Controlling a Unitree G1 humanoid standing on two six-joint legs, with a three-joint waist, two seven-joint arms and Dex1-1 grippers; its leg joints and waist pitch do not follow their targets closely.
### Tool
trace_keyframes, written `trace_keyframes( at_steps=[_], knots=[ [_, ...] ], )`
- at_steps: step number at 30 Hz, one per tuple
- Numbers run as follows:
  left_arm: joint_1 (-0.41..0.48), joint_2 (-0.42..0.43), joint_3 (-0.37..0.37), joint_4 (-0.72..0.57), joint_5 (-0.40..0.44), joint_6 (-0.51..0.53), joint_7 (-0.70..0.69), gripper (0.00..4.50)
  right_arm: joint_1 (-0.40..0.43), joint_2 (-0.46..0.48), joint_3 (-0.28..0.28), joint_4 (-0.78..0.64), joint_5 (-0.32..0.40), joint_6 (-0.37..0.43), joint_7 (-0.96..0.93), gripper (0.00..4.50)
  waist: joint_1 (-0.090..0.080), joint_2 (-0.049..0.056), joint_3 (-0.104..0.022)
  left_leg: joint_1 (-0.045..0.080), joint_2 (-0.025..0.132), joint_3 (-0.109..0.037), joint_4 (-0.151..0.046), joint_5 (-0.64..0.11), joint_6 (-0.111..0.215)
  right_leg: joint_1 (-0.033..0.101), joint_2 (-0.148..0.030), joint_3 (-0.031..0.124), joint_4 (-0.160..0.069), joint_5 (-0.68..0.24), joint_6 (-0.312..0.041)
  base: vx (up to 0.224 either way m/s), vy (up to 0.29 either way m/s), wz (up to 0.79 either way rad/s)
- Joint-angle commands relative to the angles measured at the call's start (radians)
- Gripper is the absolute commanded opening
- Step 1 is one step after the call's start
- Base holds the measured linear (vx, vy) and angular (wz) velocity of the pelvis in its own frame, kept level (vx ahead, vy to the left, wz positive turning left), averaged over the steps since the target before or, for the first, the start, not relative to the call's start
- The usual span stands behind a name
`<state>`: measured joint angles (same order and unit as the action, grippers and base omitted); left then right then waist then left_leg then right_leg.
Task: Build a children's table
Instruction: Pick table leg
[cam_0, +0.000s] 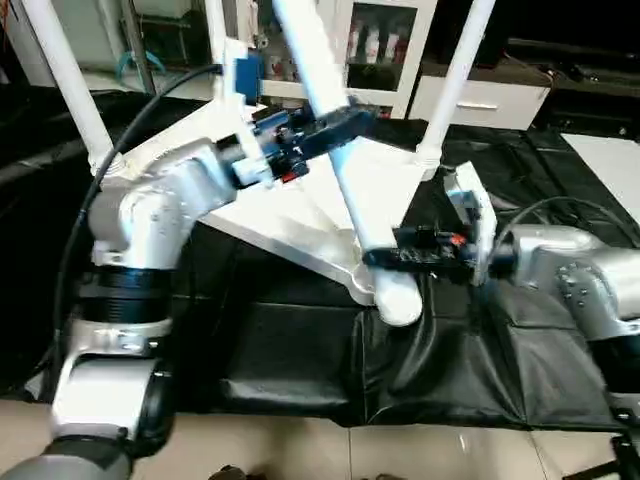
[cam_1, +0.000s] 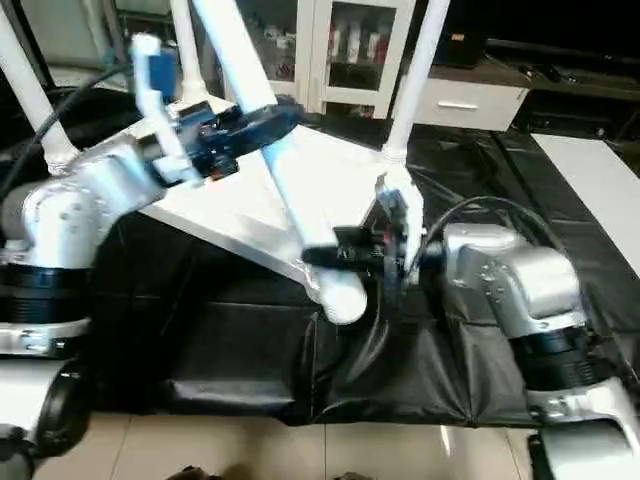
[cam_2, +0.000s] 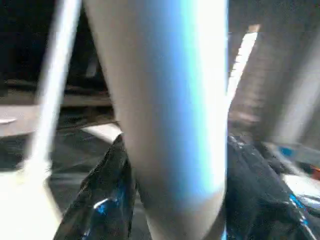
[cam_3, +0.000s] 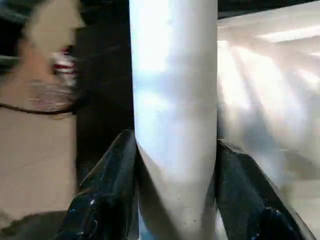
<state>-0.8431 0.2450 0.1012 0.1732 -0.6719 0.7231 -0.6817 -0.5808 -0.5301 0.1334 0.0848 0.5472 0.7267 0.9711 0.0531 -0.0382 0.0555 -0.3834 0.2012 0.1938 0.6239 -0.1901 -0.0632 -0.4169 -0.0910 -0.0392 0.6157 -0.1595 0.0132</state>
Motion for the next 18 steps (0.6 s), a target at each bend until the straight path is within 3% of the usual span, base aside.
trace_keyframes(
  at_steps=[1,2,3,4,6,9,13,15,18],
  knots=[
    [0.007,-0.038,0.024,-0.015,0.053,-0.016,0.157,2.82,0.004,0.049,-0.010,-0.028,-0.090,-0.098,-0.135,1.88,-0.002,0.004,-0.078,0.019,0.021,-0.007,-0.071,-0.129,-0.026,0.055,-0.032,0.026,-0.054,-0.139,-0.239,0.000,0.000,0.00],
    [0.007,-0.038,0.024,-0.015,0.053,-0.016,0.157,2.82,0.004,0.049,-0.010,-0.028,-0.090,-0.098,-0.135,1.88,-0.002,0.004,-0.078,0.019,0.021,-0.007,-0.071,-0.129,-0.026,0.055,-0.032,0.026,-0.054,-0.139,-0.239,0.000,0.000,0.00],
    [0.025,-0.061,0.037,-0.030,0.053,-0.020,0.197,2.87,0.015,0.070,0.031,-0.046,-0.186,-0.184,-0.214,1.86,-0.002,0.002,-0.079,0.018,0.019,-0.007,-0.070,-0.118,-0.030,0.055,-0.032,0.025,-0.055,-0.141,-0.230,0.000,0.000,0.00],
    [0.034,-0.076,0.048,-0.037,0.046,-0.023,0.217,2.89,0.021,0.080,0.050,-0.057,-0.222,-0.209,-0.247,1.86,-0.004,0.003,-0.077,0.018,0.017,-0.006,-0.071,-0.119,-0.030,0.054,-0.029,0.025,-0.057,-0.145,-0.226,0.000,0.000,0.00],
    [0.039,-0.086,0.056,-0.041,0.041,-0.026,0.232,2.89,0.024,0.086,0.061,-0.065,-0.241,-0.222,-0.266,1.86,-0.004,0.004,-0.078,0.018,0.017,-0.006,-0.072,-0.116,-0.029,0.056,-0.027,0.025,-0.056,-0.130,-0.222,0.000,0.000,0.00],
    [0.035,-0.161,0.121,-0.029,0.002,-0.017,0.354,2.89,0.023,0.128,0.149,-0.091,-0.435,-0.321,-0.458,1.86,-0.009,0.004,-0.076,0.018,0.013,-0.005,-0.073,-0.134,-0.036,0.053,-0.024,0.025,-0.060,-0.139,-0.218,0.000,0.000,0.00],
    [0.023,-0.196,0.157,-0.031,-0.028,-0.007,0.405,2.89,0.016,0.153,0.220,-0.098,-0.597,-0.386,-0.579,1.86,-0.014,0.006,-0.073,0.019,0.012,-0.008,-0.077,-0.187,-0.049,0.050,-0.022,0.025,-0.067,-0.208,-0.183,0.000,0.000,0.00],
    [0.020,-0.207,0.179,-0.030,-0.042,-0.001,0.440,2.89,0.008,0.161,0.256,-0.087,-0.685,-0.416,-0.657,1.84,-0.017,0.008,-0.074,0.021,0.011,-0.008,-0.076,-0.195,-0.054,0.048,-0.020,0.025,-0.066,-0.197,-0.171,0.000,0.000,0.00],
    [0.024,-0.217,0.201,-0.029,-0.044,0.003,0.476,2.89,0.009,0.171,0.284,-0.090,-0.762,-0.438,-0.726,1.84,-0.021,0.009,-0.074,0.019,0.010,-0.009,-0.077,-0.190,-0.054,0.049,-0.018,0.025,-0.063,-0.173,-0.163,0.000,0.000,0.00]
  ],
)
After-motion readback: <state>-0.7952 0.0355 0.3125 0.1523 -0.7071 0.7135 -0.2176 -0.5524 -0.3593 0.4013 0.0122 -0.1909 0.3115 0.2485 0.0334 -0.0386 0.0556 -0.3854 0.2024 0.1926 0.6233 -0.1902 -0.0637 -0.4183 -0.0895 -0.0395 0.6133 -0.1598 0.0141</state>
